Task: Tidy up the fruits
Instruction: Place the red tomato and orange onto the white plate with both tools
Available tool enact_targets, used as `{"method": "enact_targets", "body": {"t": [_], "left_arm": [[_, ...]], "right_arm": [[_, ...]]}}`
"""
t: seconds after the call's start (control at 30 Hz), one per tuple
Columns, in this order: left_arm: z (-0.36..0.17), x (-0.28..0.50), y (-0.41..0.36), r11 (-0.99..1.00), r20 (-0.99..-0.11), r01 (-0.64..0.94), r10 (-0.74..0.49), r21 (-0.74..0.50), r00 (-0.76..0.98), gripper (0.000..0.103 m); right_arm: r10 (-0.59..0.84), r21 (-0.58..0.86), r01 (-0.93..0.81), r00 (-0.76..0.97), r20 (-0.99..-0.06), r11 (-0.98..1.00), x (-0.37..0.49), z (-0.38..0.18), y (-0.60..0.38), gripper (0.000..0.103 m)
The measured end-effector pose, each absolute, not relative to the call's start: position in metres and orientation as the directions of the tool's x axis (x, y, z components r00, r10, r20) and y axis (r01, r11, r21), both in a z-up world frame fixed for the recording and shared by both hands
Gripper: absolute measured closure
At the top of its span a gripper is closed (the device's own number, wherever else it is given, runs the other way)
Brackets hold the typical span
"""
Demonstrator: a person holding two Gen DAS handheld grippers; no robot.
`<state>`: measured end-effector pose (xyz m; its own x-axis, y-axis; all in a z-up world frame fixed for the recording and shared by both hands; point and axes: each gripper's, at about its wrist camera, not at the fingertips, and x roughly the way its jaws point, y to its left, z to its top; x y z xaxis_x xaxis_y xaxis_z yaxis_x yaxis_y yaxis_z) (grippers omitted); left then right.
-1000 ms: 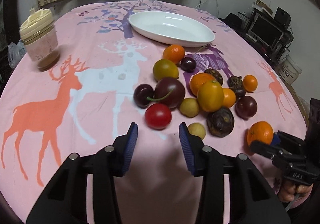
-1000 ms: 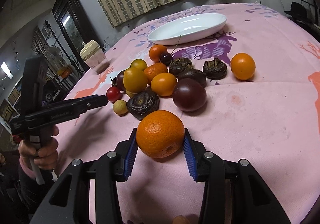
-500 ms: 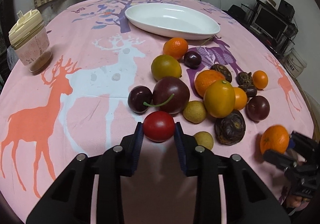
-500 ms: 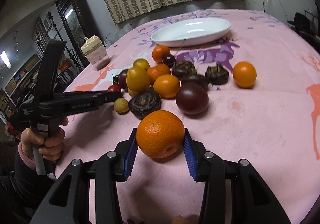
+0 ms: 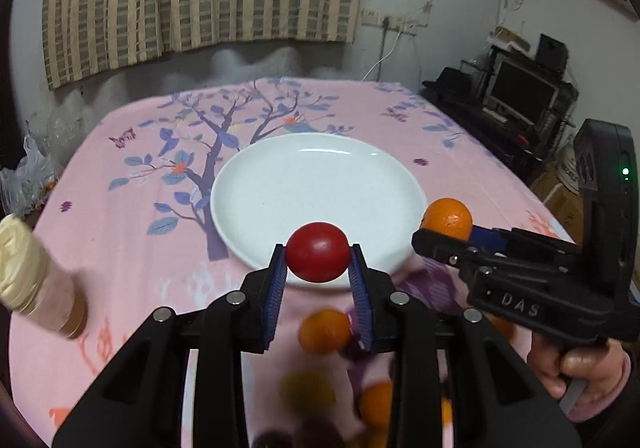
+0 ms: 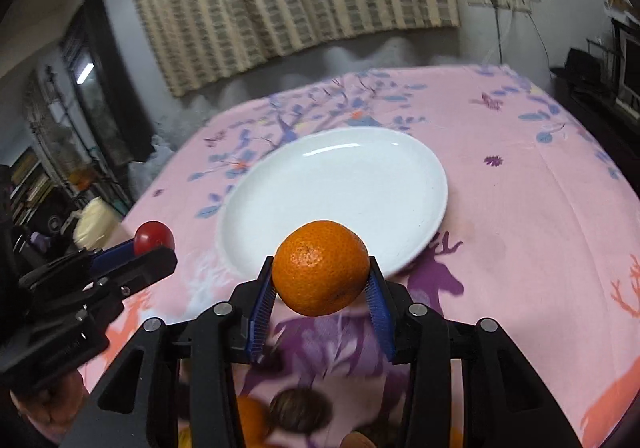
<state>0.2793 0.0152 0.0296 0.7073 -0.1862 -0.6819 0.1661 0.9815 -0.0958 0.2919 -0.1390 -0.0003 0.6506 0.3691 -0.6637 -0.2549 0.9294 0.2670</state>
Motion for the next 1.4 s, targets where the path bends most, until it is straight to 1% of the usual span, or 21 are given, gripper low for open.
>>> {"method": "enact_targets", "body": {"t": [0.07,0.13,0.27,0.3,0.33,0.37,0.43,0.47,0.5,0.57,0.67,0.73,0.8,0.9,1.0,1.07,1.1,1.23,1.4], "left_arm": [[0.012,0.313,0.014,0.981,-0.728,0.147,-0.193,-0.127,0.657,0.072],[-0.005,0.337,0.015,0.985,-0.766,0.125,-0.171,-0.119,0.620,0.072],[-0.025,0.356,0.016,0.988,-0.802,0.103,-0.151,-0.112,0.578,0.072],[-0.028,0.358,0.018,0.989,-0.809,0.099,-0.150,-0.114,0.568,0.070],[-0.031,0.359,0.019,0.990,-0.815,0.086,-0.139,-0.110,0.563,0.064],[-0.030,0.357,0.021,0.993,-0.815,0.071,-0.121,-0.098,0.567,0.048],[-0.021,0.348,0.025,0.998,-0.790,0.039,-0.067,-0.055,0.610,0.039],[-0.015,0.340,0.028,0.999,-0.777,0.029,-0.053,-0.045,0.628,0.030],[-0.008,0.332,0.030,0.999,-0.764,0.027,-0.053,-0.046,0.643,0.019],[0.004,0.307,0.036,0.998,-0.727,0.029,-0.061,-0.057,0.684,0.011],[0.009,0.272,0.044,0.999,-0.691,0.022,-0.034,-0.026,0.722,0.007],[0.005,0.252,0.051,1.000,-0.682,-0.013,0.018,0.012,0.731,0.007],[0.003,0.239,0.062,0.998,-0.683,-0.049,0.055,0.028,0.729,0.007],[0.002,0.219,0.090,0.991,-0.668,-0.127,0.074,-0.030,0.741,0.006],[-0.006,0.208,0.115,0.977,-0.680,-0.202,0.100,-0.072,0.727,0.006],[-0.016,0.202,0.130,0.963,-0.702,-0.254,0.120,-0.089,0.702,0.006],[-0.020,0.200,0.136,0.958,-0.714,-0.267,0.112,-0.108,0.691,0.006],[-0.023,0.194,0.149,0.943,-0.720,-0.269,0.047,-0.197,0.692,0.006],[-0.022,0.191,0.141,0.953,-0.718,-0.247,0.046,-0.178,0.695,0.006]], "right_arm": [[0.338,0.260,-0.216,0.617,-0.711,0.941,0.319,-0.011,-0.133,0.059],[0.313,0.244,-0.196,0.595,-0.741,0.950,0.332,-0.021,-0.127,0.059],[0.300,0.233,-0.189,0.565,-0.769,0.954,0.349,-0.035,-0.119,0.058],[0.297,0.229,-0.191,0.557,-0.776,0.955,0.351,-0.038,-0.118,0.058],[0.288,0.216,-0.193,0.549,-0.785,0.957,0.352,-0.041,-0.116,0.058],[0.280,0.201,-0.201,0.553,-0.785,0.959,0.351,-0.042,-0.114,0.058],[0.271,0.183,-0.208,0.562,-0.781,0.961,0.345,-0.038,-0.114,0.048],[0.275,0.189,-0.207,0.572,-0.773,0.960,0.340,-0.032,-0.117,0.040],[0.297,0.211,-0.212,0.591,-0.750,0.954,0.331,-0.024,-0.123,0.036],[0.328,0.237,-0.228,0.614,-0.718,0.944,0.316,-0.012,-0.135,0.035],[0.387,0.277,-0.270,0.632,-0.671,0.922,0.281,-0.006,-0.153,0.034],[0.456,0.334,-0.311,0.616,-0.643,0.890,0.256,-0.009,-0.159,0.034],[0.555,0.374,-0.412,0.557,-0.618,0.831,0.226,-0.010,-0.152,0.034],[0.618,0.303,-0.579,0.483,-0.620,0.756,0.190,-0.011,-0.124,0.034],[0.606,0.165,-0.692,0.460,-0.649,0.703,0.159,-0.013,-0.093,0.034],[0.593,0.128,-0.714,0.452,-0.667,0.688,0.153,-0.016,-0.084,0.039],[0.584,0.114,-0.718,0.450,-0.676,0.686,0.151,-0.019,-0.080,0.044],[0.563,0.098,-0.718,0.446,-0.696,0.689,0.151,-0.023,-0.076,0.048],[0.529,0.055,-0.720,0.453,-0.718,0.691,0.152,-0.031,-0.073,0.052]]}}
